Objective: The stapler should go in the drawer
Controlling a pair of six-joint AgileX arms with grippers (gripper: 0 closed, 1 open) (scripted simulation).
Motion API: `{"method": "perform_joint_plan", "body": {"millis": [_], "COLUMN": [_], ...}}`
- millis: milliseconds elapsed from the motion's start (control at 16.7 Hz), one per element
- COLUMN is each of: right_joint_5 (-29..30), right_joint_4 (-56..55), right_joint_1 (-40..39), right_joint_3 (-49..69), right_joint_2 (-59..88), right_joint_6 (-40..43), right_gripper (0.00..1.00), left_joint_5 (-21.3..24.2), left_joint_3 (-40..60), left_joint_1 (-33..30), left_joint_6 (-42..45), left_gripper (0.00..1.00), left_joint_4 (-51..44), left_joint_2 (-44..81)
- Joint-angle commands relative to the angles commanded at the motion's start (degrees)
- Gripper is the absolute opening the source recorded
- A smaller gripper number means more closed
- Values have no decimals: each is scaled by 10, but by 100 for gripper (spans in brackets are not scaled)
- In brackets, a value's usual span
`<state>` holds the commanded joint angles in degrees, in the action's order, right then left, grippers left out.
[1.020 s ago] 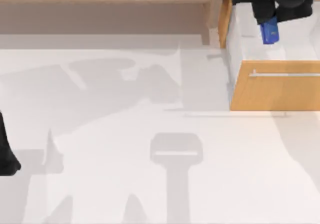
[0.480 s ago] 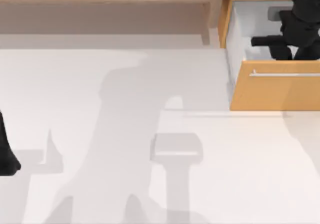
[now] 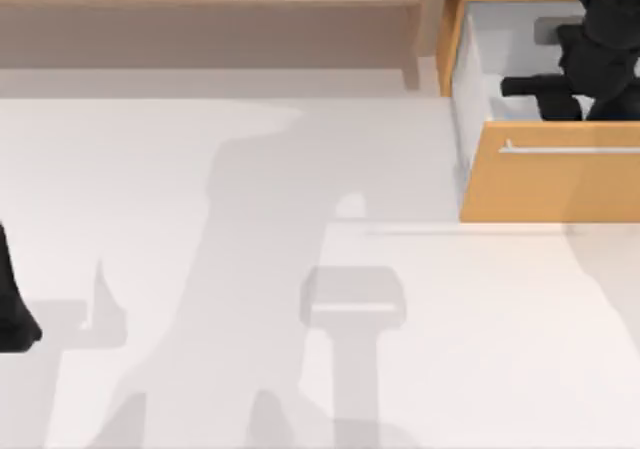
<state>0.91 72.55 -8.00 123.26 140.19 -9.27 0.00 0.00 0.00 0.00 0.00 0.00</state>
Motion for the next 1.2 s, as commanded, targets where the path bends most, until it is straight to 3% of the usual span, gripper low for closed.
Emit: {"method": "perform_joint_plan", "body": {"millis": [360, 1140, 1200], "right_joint_5": [0, 0, 0], "right_joint_4": [-8, -8, -8], "right_joint_1": [1, 1, 1], "right_joint_3": [-10, -10, -10], "right_joint_2": [2, 2, 2], "right_joint_6": [0, 0, 0], "right_gripper": [0, 98, 100], "left_joint_5": [0, 0, 0], "left_joint_3": [0, 0, 0], "left_joint_1": [0, 0, 0], "left_joint_6": [0, 0, 0], "left_gripper": [100, 100, 100], "left_joint_4": [0, 0, 0], "left_joint_2": [0, 0, 0]}}
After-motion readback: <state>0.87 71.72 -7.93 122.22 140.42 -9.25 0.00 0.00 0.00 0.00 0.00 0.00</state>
